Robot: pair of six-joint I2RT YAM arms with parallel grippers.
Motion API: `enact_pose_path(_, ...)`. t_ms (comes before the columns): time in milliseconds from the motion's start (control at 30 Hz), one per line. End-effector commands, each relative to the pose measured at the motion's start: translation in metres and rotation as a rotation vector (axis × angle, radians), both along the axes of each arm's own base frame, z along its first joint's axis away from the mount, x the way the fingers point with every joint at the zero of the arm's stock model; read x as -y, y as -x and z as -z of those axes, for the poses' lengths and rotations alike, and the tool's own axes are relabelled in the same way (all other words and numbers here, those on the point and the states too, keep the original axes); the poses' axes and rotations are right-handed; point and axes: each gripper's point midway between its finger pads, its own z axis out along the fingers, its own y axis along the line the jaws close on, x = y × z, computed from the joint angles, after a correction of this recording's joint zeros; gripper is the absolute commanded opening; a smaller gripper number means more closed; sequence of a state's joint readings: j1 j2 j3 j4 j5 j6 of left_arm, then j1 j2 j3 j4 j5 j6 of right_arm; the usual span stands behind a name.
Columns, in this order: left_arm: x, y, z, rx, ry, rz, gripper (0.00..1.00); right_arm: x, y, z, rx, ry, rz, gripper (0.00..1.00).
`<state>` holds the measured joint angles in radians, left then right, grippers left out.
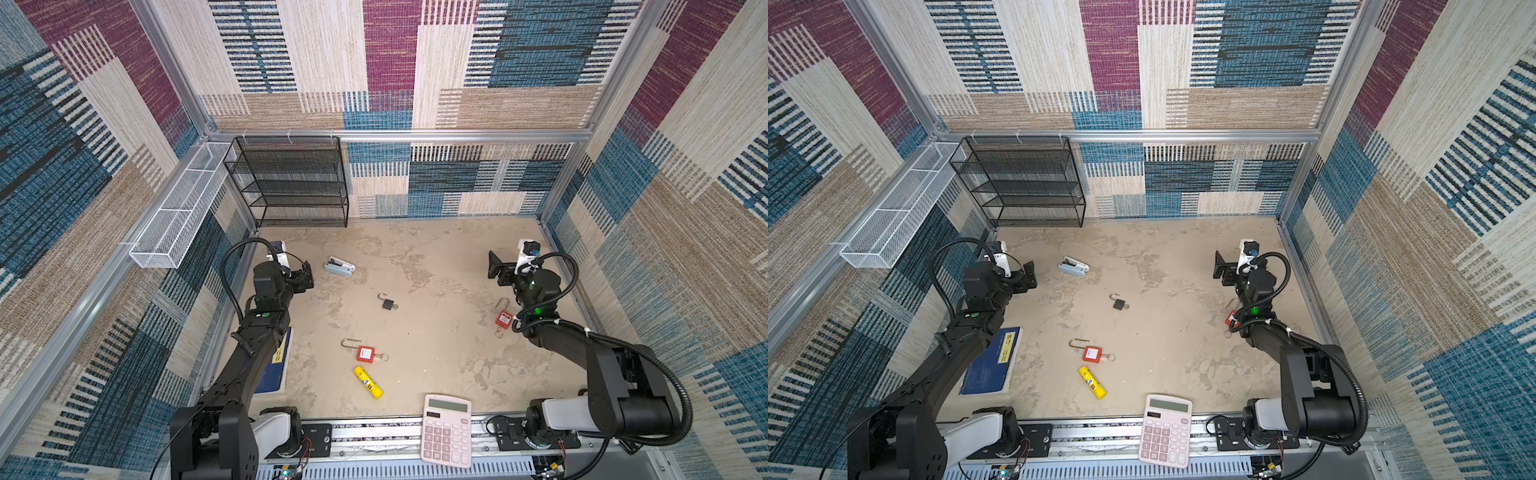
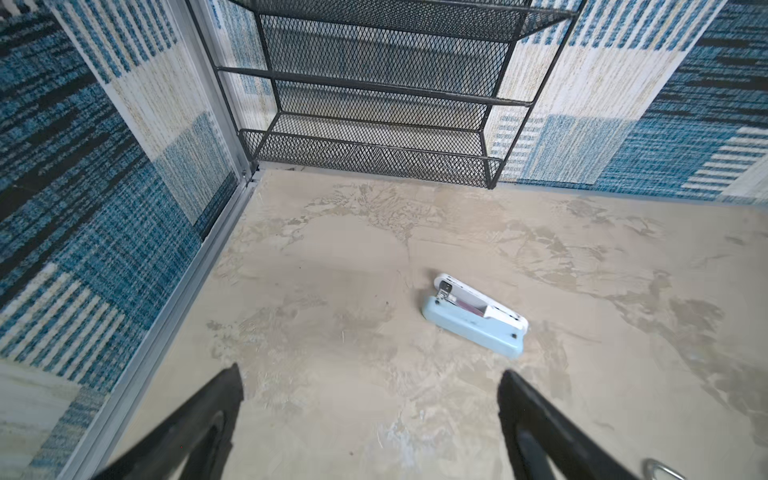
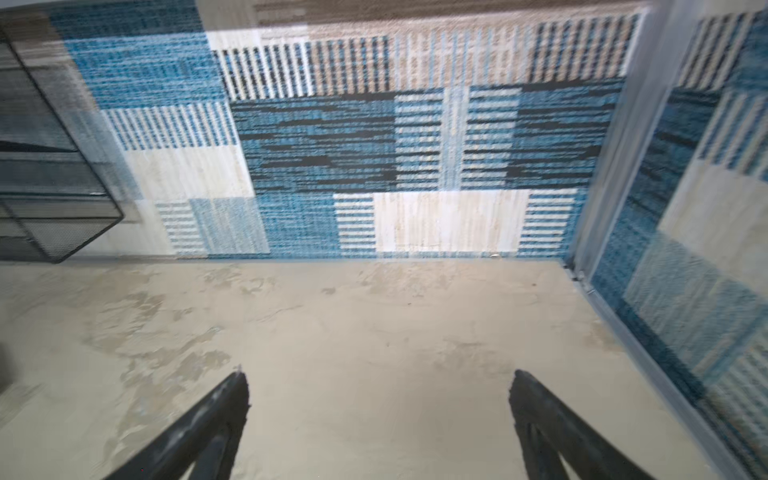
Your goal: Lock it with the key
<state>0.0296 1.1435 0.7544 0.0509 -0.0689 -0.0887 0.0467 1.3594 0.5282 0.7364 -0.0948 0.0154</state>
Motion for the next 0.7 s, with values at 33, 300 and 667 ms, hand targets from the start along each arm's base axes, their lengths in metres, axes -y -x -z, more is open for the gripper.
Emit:
enact_pose_path(33, 0.019, 0.043, 0.04, -0.283, 0.221, -0.016, 0.96, -0.071, 0.017, 0.022, -0.149, 0.051, -0.241, 0.99)
enact_pose_path(300, 0.049, 0.073, 0.063, -0.379, 0.463, 0.007, 0.91, -0.205, 0.11, 0.037, -0.086, 0.168, -0.834, 0.99)
enact_pose_path(667, 0.08, 0.092, 0.096, -0.462, 0.638, 0.092, 0.83, -0.281, 0.169, 0.086, -0.088, 0.402, -1.161, 0.99)
